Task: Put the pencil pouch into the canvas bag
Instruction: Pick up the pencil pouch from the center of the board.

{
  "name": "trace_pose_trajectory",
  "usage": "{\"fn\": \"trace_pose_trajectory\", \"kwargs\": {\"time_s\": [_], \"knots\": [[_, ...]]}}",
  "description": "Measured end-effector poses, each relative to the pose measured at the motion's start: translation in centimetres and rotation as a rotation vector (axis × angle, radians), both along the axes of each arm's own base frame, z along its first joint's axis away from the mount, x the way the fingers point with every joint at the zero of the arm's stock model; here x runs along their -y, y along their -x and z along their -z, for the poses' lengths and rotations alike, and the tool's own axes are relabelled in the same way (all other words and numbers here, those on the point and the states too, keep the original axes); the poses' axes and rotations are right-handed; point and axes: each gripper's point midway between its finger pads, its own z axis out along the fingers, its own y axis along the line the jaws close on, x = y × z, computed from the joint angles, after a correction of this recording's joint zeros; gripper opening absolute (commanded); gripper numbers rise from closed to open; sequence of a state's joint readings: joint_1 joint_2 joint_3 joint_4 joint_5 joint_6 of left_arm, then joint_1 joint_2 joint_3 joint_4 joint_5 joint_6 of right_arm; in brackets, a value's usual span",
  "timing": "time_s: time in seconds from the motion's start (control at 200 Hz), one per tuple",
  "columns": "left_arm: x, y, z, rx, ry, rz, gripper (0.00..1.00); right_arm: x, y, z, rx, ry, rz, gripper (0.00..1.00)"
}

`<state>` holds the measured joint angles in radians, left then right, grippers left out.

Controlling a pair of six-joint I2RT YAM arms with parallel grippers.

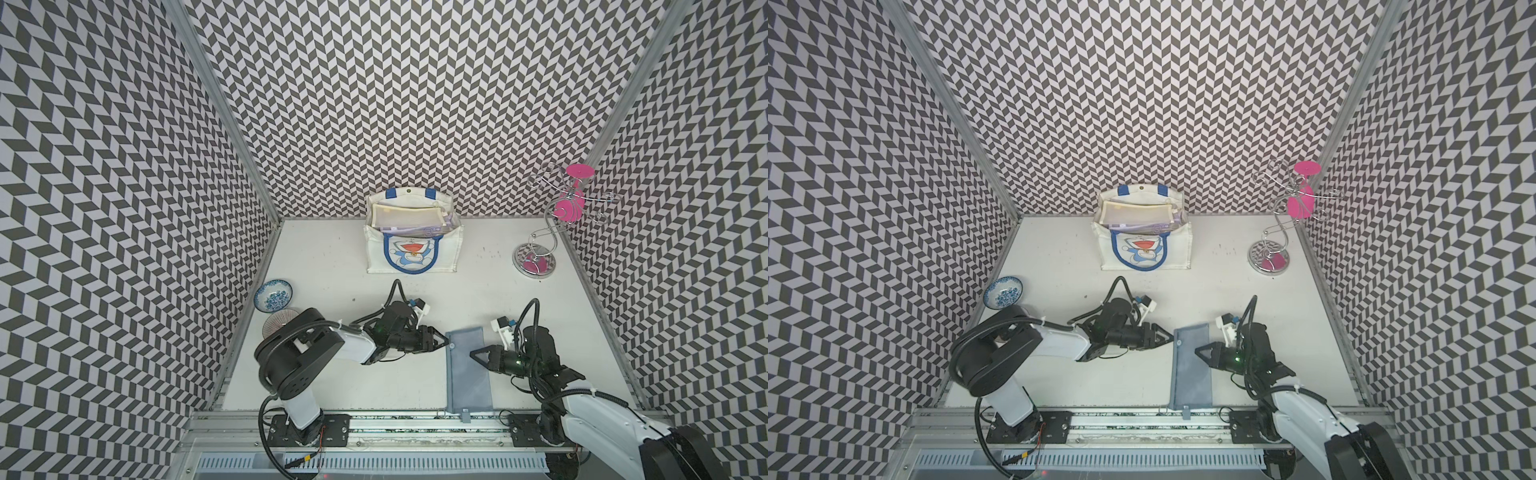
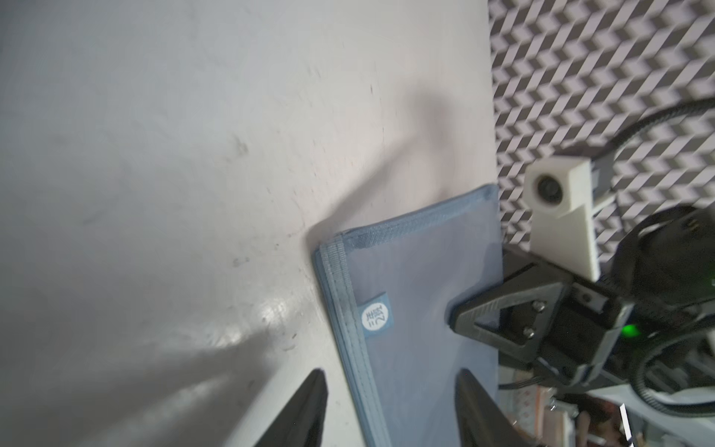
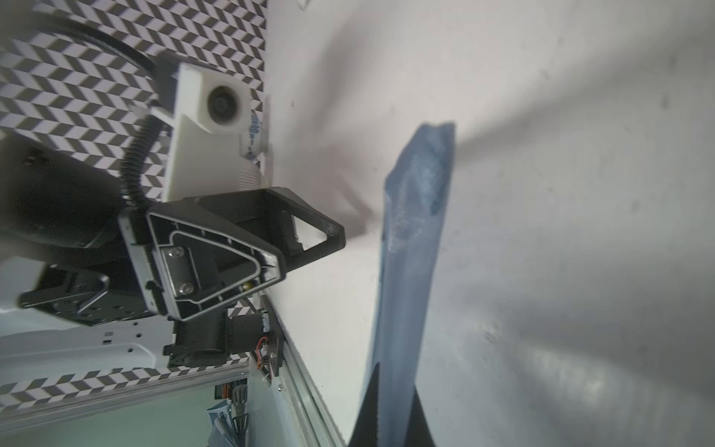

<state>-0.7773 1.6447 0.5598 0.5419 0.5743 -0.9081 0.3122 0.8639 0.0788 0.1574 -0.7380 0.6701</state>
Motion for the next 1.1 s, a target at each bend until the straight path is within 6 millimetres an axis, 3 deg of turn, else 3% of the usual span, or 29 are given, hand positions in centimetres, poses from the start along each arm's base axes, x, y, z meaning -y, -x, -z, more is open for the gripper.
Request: {"fn": "trace_pose_trajectory", "kwargs": {"time_s": [0.14, 0.265, 0.446, 0.561, 0.661, 0.806, 0.896, 0.946, 1.101], "knots": [[-2.1, -1.7, -5.3, 0.16, 0.068, -0.026, 0.85, -1.2, -1.7, -5.3, 0.156, -0.06, -0.049, 0.0], [-2.4, -1.1, -8.9, 0.28, 0.125, 0.015, 0.93, -2.1, -2.4, -9.8, 0.29, -0.129, -0.107, 0.0], [-2.3, 0.1, -10.0, 0.331, 0.174, 0.069, 0.91, -3.0, -1.9, -13.6, 0.39, -0.227, -0.175, 0.0], [-1.8, 0.6, -10.7, 0.371, 0.197, 0.094, 0.84, -3.3, -1.5, -15.5, 0.432, -0.273, -0.206, 0.0], [-1.1, 1.3, -11.4, 0.412, 0.222, 0.124, 0.71, -3.4, -1.1, -16.7, 0.46, -0.309, -0.228, 0.0], [0.0, 1.8, -12.1, 0.437, 0.276, 0.149, 0.21, -3.5, -1.0, -17.4, 0.473, -0.334, -0.238, 0.0], [0.4, 2.2, -12.8, 0.462, 0.307, 0.166, 0.0, -3.5, -1.0, -17.1, 0.46, -0.336, -0.235, 0.0], [0.5, 2.5, -13.4, 0.474, 0.327, 0.174, 0.0, -3.5, -1.0, -17.1, 0.456, -0.336, -0.233, 0.08], [-0.6, 2.9, -14.6, 0.531, 0.312, 0.16, 0.0, -3.5, -1.5, -16.1, 0.427, -0.305, -0.214, 0.71]]}}
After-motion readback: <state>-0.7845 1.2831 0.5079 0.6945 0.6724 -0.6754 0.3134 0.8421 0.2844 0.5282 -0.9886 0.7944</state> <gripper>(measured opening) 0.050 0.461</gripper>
